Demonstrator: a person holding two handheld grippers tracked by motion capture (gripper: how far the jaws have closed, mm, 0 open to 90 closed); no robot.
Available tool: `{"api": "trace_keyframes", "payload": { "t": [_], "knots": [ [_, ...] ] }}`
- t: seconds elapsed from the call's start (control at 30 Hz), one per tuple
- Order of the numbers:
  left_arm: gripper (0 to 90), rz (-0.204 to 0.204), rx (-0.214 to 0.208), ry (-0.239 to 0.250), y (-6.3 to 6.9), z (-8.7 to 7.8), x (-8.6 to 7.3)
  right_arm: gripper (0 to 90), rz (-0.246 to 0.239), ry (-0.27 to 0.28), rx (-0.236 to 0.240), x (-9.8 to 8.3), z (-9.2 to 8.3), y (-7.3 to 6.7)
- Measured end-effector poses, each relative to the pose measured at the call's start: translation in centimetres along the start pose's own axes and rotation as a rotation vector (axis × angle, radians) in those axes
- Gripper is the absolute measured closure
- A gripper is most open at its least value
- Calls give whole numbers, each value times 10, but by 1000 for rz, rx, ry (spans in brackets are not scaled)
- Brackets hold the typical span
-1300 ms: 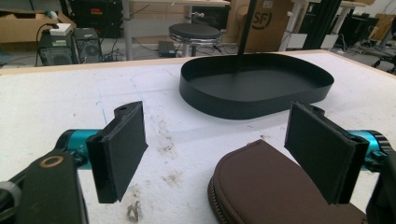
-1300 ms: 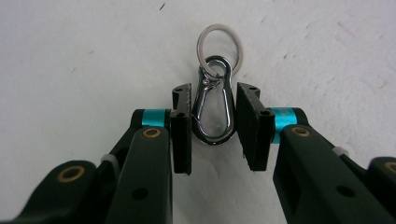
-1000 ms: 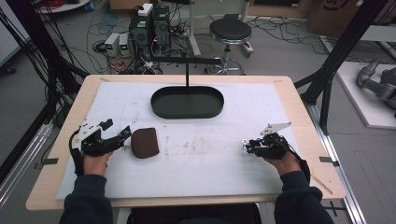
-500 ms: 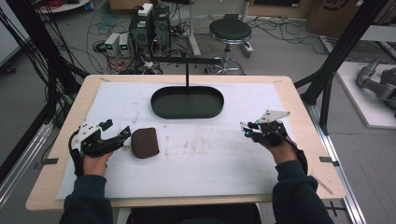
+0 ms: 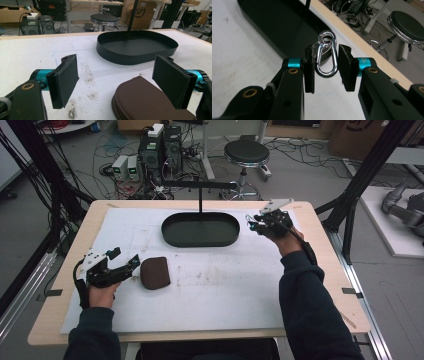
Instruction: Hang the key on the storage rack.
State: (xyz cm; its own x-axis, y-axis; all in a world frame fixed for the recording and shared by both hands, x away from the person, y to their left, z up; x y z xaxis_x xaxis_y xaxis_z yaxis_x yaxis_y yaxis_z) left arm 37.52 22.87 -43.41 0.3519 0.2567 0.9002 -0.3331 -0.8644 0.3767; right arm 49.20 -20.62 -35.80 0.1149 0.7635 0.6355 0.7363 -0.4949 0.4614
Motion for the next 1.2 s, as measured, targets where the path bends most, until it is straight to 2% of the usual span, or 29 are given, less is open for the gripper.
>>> {"api": "trace_keyframes", "payload": {
  "t": [0.03,0.07,0.1,0.13,0.27,0.3,0.37,0.43,0.47,0.5,0.63,0.73,0.83,0.9,0.97,1.2],
  "knots": [
    [205,0,0,0,0,0,0,692,0,0,0,0,0,0],
    [205,-1,-1,1,0,0,0,692,20,23,-10,9,5,7],
    [205,-3,-3,1,0,0,0,692,20,23,-10,9,5,7],
    [205,-5,-3,1,-1,-1,0,692,22,20,-17,18,10,12],
    [205,-9,-5,1,-1,0,0,692,9,42,-22,37,18,18],
    [205,-9,-5,1,-1,0,0,692,9,42,-22,37,18,18],
    [205,-9,-6,3,-2,0,0,692,7,68,-28,52,24,23],
    [205,-12,-5,4,-2,-1,0,692,2,71,-27,56,26,25],
    [205,-13,-6,4,-2,-1,0,692,-6,77,-28,66,30,28],
    [205,-14,-7,4,-2,-1,0,692,-6,77,-28,66,30,28],
    [205,-13,-6,4,-4,-1,0,692,-18,84,-39,89,39,34],
    [205,-16,-5,5,-4,-1,0,692,-29,65,-41,94,44,37],
    [205,-21,-7,6,-5,-2,0,692,-17,45,-58,98,48,41],
    [205,-20,-4,7,-6,-3,0,692,-17,37,-59,96,49,42],
    [205,-26,-3,13,-7,-3,0,692,-29,4,-63,91,50,41],
    [205,-27,-1,13,-7,-4,0,691,-24,2,-79,80,46,45]
  ]
}}
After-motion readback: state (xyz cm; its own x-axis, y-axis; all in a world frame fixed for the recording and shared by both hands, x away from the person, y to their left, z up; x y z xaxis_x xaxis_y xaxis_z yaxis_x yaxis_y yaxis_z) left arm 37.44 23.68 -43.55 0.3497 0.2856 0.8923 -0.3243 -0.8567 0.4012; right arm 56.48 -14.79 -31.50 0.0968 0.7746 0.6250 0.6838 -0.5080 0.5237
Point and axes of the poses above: each handheld gripper's, and its own axes: z roughly forward along the jaws, x roughly out of its top, y roughly to its right, the point moved 7 cm from there along z, roughly forward along the jaws, and after that the axes turned 15 degrees about -z, right-handed, at the moved point
